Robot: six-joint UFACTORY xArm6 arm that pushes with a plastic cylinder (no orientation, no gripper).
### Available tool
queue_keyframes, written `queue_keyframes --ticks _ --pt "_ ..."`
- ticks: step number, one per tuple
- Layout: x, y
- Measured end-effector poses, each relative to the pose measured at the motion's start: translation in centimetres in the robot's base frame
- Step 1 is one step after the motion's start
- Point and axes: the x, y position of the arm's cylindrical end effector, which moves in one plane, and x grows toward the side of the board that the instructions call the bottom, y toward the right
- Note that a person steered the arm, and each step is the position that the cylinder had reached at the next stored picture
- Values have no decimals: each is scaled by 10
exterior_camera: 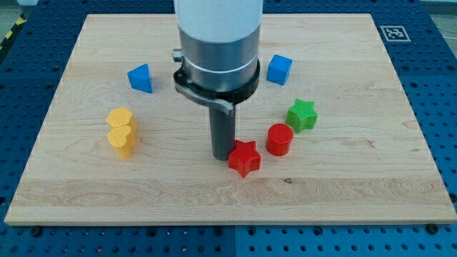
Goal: Place the red star to the left side of the red circle
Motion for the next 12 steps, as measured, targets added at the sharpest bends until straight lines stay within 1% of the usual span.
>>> queue_keyframes --ticks 2,3,5,6,8,9,10,12 --pt "-38 16" --pt "-37 17" --pt "-37 -64" --pt "-31 -89" --pt "47 -60" --pt "58 -50" --pt "58 -40" --pt "53 13"
